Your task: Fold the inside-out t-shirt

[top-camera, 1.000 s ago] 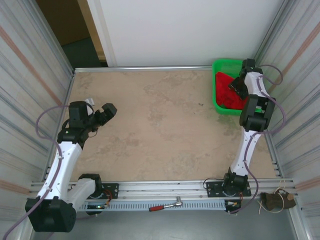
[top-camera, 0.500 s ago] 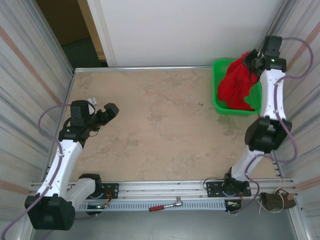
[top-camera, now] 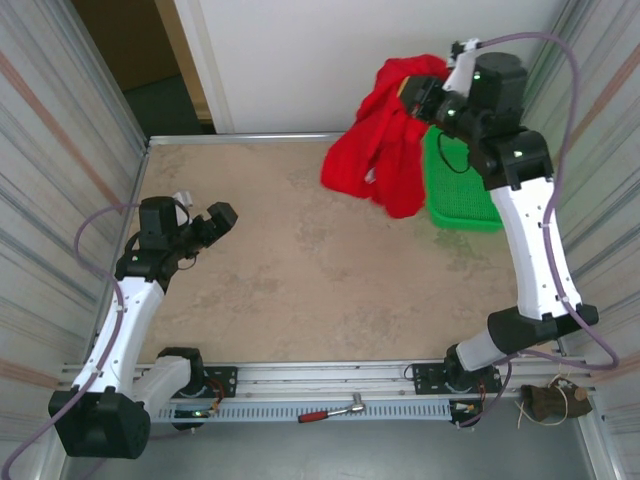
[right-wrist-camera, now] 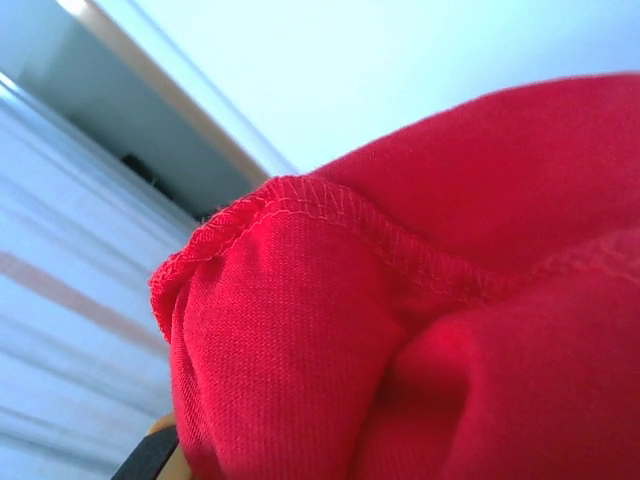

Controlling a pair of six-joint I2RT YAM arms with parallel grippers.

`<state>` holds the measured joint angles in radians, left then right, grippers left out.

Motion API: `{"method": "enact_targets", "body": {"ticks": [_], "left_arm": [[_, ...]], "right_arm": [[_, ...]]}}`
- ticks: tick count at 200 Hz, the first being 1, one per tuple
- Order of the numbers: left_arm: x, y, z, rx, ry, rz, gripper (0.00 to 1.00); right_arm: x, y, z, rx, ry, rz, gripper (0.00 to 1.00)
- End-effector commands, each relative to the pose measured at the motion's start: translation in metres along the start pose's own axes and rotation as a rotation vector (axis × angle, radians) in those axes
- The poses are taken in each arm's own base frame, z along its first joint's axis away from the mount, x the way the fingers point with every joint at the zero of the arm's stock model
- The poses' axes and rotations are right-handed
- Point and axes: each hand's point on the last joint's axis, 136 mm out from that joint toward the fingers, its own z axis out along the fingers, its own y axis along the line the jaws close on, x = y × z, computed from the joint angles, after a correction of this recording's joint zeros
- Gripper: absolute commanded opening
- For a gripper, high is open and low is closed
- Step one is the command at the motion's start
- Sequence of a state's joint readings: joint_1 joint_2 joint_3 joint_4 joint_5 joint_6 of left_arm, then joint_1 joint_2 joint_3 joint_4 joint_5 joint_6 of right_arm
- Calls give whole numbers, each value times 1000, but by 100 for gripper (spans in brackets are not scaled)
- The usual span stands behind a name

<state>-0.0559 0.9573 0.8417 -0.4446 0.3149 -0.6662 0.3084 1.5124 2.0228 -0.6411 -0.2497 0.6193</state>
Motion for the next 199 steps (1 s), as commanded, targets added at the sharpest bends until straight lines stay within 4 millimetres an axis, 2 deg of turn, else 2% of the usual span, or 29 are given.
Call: {"method": "enact_targets", "body": {"ticks": [1, 26, 30, 38, 42, 46, 51, 62, 96, 130, 155, 177, 199], "left_arm": [[-3, -9, -6, 28, -13, 30, 99], [-2, -7, -6, 18, -11, 36, 99], [-2, -6, -5, 15, -12, 39, 99], [-1, -4, -4, 7, -9, 41, 99], [-1, -4, -4, 5, -9, 41, 99], [-1, -3, -4, 4, -8, 44, 99], [0, -3, -3, 1, -4, 47, 99], [2, -3, -2, 2, 7, 51, 99], [16, -7, 11, 19, 66, 90, 99], [56, -14, 39, 6, 167, 132, 99], [78, -18, 62, -11, 217, 145, 99], [86, -18, 78, -31, 255, 144, 99], [84, -19, 90, -39, 258, 143, 99]], "right_arm": [[28, -15, 37, 25, 35, 25, 0], [93, -55, 83, 83, 139, 79, 0], [103, -60, 90, 88, 155, 79, 10], [124, -73, 102, 111, 198, 85, 37], [134, -80, 108, 124, 224, 85, 54], [144, -87, 113, 136, 252, 80, 66], [154, -96, 117, 162, 283, 69, 74], [166, -120, 120, 247, 313, 39, 81], [185, -193, 107, 394, 333, 101, 84], [206, -263, 86, 534, 368, 197, 83], [209, -313, 63, 664, 366, 265, 83], [207, -329, 53, 708, 372, 282, 83], [212, -314, 61, 649, 404, 254, 82]]}}
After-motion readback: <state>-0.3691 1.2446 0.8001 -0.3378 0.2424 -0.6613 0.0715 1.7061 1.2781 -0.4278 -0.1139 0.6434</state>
